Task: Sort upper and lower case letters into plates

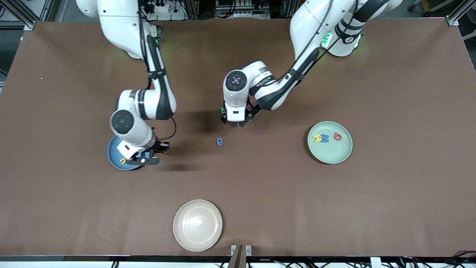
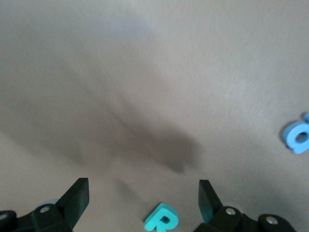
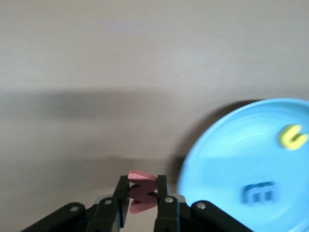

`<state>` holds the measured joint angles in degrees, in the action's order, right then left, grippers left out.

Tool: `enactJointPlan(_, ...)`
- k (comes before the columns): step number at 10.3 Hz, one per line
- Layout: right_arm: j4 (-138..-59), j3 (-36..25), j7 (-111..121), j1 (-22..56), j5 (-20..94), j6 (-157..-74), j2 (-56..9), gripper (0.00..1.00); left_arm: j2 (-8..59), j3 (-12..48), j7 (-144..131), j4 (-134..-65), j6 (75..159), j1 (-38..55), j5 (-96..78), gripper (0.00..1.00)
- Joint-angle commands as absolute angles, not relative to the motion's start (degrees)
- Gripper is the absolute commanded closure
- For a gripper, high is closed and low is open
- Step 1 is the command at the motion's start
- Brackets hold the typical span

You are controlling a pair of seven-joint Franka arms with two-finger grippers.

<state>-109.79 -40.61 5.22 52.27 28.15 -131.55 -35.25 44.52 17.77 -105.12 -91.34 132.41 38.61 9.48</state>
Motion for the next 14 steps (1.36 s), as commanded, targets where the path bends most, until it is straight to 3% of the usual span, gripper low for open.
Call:
enactJointPlan(1,-109.7,-42.9,14.6,49.3,28.4,-127.5,-33.3,1.0,48.5,14.1,-110.3,-84.3,131.9,43.9,10.5,0.0)
enactJointPlan(4,-109.7,-47.7,21.4,48.9,28.4,-119.8,-33.1,1.0,49.7,14.0,-111.4,-83.8,132.2,45.0,10.8,0.0)
enactJointPlan(5,-109.7,-48.2,21.4,48.9,28.4,-118.1,-33.1,0.72,49.8,13.9,-111.3,-83.8,132.2,45.0,11.0,0.0)
enactJointPlan(6,-109.7,-48.2,20.9,48.8,28.8,-117.9,-33.2,0.01,49.8,13.9,-111.4,-83.9,132.2,45.3,11.0,0.0)
enactJointPlan(11,-105.3,-47.5,20.8,49.1,29.6,-116.5,-34.1,0.0,50.2,13.9,-114.6,-83.9,132.2,46.7,11.4,0.0)
enactJointPlan(12,-104.1,-47.4,20.8,49.2,29.7,-116.7,-34.1,0.0,50.2,13.9,-114.6,-83.9,132.2,46.7,11.4,0.09)
enactJointPlan(13,-102.3,-47.1,20.7,49.2,29.7,-116.5,-34.3,0.0,50.2,13.9,-114.7,-83.9,132.2,46.6,11.4,0.29)
enactJointPlan(14,-100.7,-45.9,18.9,48.8,29.7,-116.4,-34.5,0.0,50.3,13.9,-114.8,-83.9,132.1,46.6,11.4,0.35)
